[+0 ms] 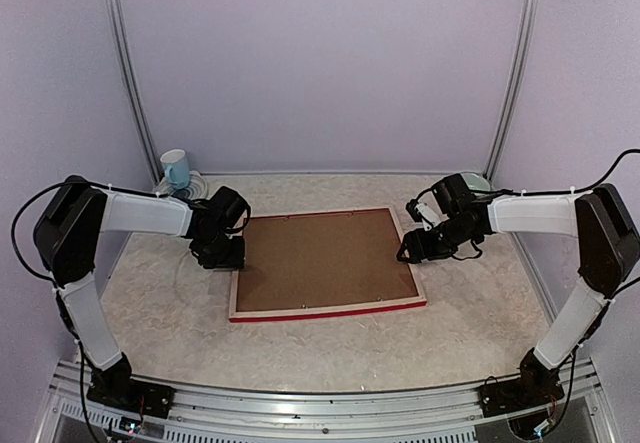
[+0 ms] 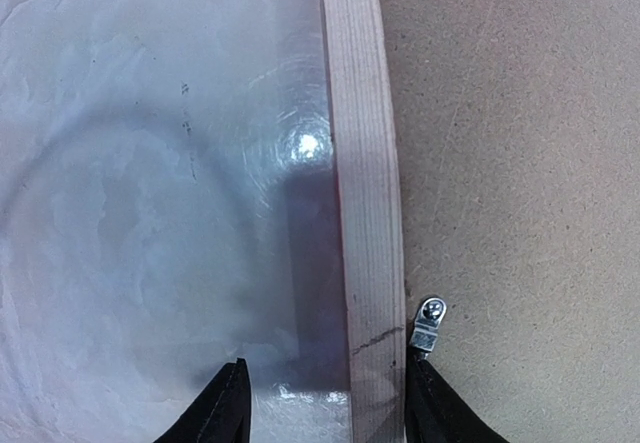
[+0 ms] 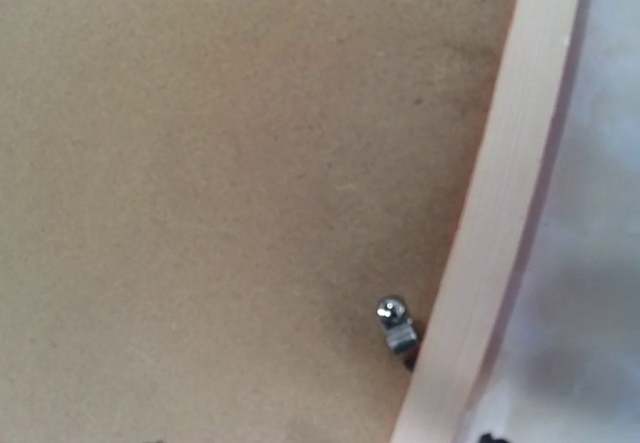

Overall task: Put the photo into the frame
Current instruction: Press the fastener onto the backboard.

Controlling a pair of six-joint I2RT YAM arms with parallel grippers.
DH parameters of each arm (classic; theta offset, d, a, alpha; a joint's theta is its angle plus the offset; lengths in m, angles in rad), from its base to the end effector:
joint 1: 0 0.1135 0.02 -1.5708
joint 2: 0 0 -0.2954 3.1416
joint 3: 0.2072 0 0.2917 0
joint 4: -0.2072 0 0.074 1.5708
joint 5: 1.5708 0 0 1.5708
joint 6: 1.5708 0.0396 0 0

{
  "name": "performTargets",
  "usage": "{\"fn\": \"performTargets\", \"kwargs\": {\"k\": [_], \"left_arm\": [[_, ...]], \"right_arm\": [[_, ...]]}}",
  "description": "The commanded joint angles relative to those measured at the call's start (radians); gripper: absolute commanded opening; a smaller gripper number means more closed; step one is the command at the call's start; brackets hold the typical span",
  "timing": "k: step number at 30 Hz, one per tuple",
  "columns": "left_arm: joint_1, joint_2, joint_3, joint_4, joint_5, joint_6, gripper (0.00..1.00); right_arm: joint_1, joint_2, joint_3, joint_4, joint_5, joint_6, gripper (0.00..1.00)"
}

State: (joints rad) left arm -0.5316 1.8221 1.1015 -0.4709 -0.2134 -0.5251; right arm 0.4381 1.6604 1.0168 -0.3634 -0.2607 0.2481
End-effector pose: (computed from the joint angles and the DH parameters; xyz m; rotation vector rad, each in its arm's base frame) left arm 0.3398 -0.1901 0.1517 -0.0469 2.7086 -0.0116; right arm 0.3314 0.1665 0.1895 -0.3498 2.6158 0.5825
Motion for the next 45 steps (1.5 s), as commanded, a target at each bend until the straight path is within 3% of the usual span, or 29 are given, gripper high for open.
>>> {"fn": "performTargets", "kwargs": {"k": [1,9,45], "left_arm": [[0.013,-0.030,-0.002,0.020,-0.025,0.007,0.52],[0.023,-0.080,-0.010,0.038,-0.041,0.002,0.51],[0.022,0.021,-0.031,0.089,0.037,0.003,0.51]], "right_arm": [[0.007,-0.004,-0.011,0.013,0.011,-0.009,0.67],[0.007,-0.004,-0.012,0.013,0.012,-0.009,0.67],[0.007,-0.006,-0.022,0.012,0.026,-0.012,0.67]]}}
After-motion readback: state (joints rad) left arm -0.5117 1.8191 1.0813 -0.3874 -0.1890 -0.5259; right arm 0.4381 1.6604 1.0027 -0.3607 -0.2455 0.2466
